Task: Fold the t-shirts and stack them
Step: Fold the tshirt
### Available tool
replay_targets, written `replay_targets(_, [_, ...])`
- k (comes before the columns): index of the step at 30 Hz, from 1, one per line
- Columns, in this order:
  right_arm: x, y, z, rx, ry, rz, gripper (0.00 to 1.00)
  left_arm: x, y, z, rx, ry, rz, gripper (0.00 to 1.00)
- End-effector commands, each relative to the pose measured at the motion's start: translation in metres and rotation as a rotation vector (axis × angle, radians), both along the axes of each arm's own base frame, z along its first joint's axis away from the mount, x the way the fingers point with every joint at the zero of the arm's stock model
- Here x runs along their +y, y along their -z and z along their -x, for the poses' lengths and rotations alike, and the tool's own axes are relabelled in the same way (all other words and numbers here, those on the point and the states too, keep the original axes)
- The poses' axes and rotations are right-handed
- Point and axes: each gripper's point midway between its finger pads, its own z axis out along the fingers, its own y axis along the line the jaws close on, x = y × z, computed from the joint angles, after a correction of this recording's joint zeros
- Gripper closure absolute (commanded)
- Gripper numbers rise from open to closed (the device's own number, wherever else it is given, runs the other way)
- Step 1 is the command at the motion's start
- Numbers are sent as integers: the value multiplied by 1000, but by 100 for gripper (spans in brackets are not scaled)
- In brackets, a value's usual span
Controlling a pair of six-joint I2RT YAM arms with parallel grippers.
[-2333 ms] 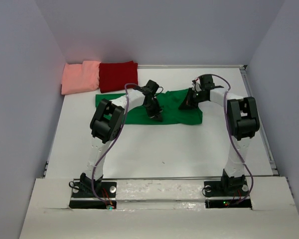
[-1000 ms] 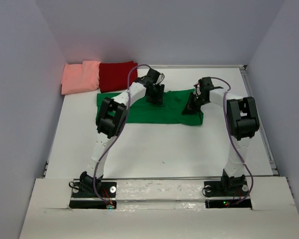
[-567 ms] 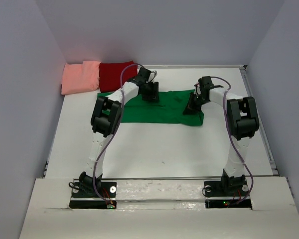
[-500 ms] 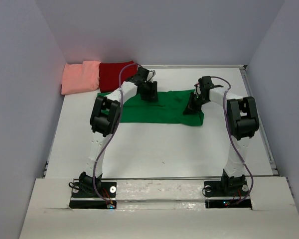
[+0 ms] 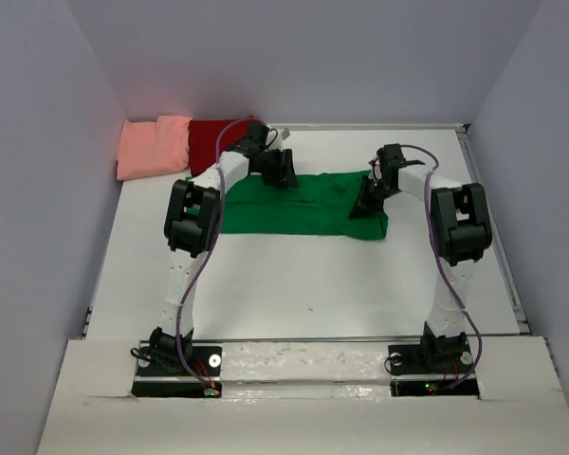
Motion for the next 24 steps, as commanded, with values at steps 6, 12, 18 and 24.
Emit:
replay_targets(6, [-3,5,-5,1,-16,38,100,-45,-75,6,-131,158,159,45])
replay_targets(12, [-5,5,-2,-1,-21,43,100,-65,-60,13,-94,195,178,45])
replay_targets(18, [-4,0,-1,-9,-24,40,100,-78,-30,18,-52,216,161,45])
replay_targets(24, [-4,-3,-2,-16,-20,39,100,-81,-12,16,-40,230,150,45])
